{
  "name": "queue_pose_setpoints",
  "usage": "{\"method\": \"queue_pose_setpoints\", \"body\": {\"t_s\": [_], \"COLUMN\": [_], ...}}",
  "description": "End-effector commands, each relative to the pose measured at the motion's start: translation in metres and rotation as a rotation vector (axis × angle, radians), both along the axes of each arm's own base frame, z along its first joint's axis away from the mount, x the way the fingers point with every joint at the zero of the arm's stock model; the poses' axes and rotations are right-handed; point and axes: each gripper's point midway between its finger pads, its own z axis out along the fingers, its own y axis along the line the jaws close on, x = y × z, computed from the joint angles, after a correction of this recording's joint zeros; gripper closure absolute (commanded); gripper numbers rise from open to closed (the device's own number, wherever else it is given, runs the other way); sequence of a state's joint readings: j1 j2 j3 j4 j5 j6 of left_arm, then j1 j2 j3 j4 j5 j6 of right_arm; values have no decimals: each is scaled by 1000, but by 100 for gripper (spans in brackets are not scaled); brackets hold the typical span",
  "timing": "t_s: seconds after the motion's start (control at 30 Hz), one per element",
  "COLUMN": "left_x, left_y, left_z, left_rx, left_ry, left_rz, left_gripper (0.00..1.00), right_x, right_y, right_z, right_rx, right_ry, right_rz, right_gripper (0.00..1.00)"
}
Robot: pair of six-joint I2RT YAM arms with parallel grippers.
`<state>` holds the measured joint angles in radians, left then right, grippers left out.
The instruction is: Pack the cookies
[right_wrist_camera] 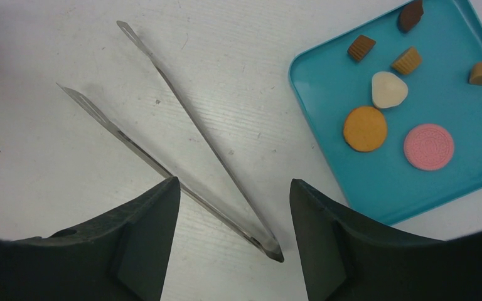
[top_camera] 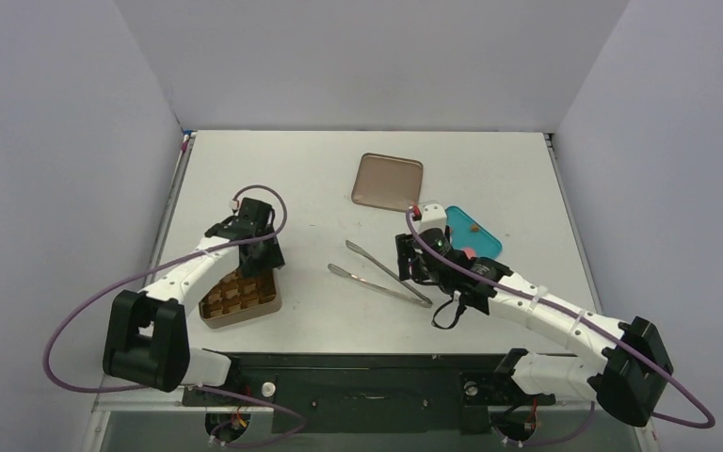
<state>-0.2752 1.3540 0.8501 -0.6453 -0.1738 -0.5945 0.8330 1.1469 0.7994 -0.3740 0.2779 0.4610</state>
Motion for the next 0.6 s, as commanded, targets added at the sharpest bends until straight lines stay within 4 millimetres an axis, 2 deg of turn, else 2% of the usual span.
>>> {"method": "queue_pose_setpoints", "body": {"t_s": [0.0, 0.3, 0.57], "left_x": [28, 35, 37], "left_y": [-8, -19, -48], "left_z": [10, 4, 7], "left_rx": [-21, -22, 5], "left_ry": [-51, -37, -34], "left_rz": [12, -8, -88], "left_gripper": [53, 67, 75], "right_x": [-1, -8, -10], "right_y": [9, 2, 2], "right_z": [10, 5, 6], "right_rx": [70, 75, 80], "right_ry": [-32, -29, -29], "right_rz": [15, 16, 21], "right_gripper": [40, 50, 56]}}
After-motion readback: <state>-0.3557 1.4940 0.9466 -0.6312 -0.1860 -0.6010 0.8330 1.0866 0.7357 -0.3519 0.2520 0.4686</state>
